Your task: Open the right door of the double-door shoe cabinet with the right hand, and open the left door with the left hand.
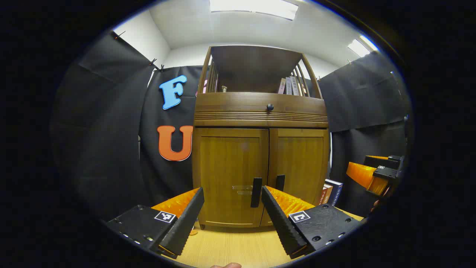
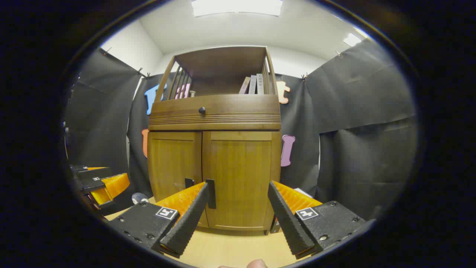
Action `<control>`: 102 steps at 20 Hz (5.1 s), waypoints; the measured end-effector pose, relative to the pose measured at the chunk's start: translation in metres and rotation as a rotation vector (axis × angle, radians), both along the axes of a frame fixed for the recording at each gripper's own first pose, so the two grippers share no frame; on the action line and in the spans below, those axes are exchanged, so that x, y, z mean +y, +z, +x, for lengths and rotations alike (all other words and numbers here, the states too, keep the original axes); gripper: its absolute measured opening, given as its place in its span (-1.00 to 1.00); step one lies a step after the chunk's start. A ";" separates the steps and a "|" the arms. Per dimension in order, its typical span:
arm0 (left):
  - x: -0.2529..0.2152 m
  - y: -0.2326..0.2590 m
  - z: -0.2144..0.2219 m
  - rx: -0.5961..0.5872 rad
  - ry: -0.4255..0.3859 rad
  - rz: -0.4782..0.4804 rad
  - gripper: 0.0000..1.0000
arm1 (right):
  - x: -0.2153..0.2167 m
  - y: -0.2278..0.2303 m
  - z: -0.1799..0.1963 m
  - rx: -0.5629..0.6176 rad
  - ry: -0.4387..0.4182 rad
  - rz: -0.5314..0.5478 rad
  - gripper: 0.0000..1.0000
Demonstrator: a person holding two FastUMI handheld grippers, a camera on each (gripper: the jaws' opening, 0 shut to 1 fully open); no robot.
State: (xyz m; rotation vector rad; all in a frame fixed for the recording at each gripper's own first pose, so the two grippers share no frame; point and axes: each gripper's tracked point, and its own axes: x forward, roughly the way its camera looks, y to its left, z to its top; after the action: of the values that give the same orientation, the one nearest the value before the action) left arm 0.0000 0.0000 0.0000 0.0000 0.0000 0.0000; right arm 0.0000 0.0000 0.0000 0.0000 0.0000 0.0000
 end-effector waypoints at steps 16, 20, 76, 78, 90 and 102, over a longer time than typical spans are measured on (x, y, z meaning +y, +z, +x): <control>0.005 0.001 0.021 -0.036 0.016 0.026 0.90 | 0.019 -0.008 0.035 0.024 0.045 0.003 1.00; 0.010 0.006 0.021 -0.050 0.022 0.035 0.89 | 0.022 -0.018 0.051 0.052 0.044 0.012 1.00; 0.091 -0.022 -0.035 0.043 0.235 -0.011 0.90 | 0.073 -0.140 0.177 0.367 0.049 0.015 -0.36; 0.086 -0.021 -0.032 0.041 0.218 -0.013 1.00 | 0.068 -0.139 0.162 0.364 0.056 0.010 -0.36; 0.039 -0.026 0.006 0.056 0.078 -0.035 0.89 | -0.007 -0.134 0.067 0.357 -0.017 0.009 -0.40; -0.016 -0.036 0.040 0.100 -0.043 -0.053 0.90 | -0.070 -0.139 0.031 0.358 -0.105 0.064 -0.46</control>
State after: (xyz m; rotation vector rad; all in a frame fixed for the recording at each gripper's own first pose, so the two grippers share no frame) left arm 0.0405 -0.0161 -0.0362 -0.0535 0.0998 -0.0431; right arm 0.0309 -0.0699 -0.1386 0.0641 0.3576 -0.1047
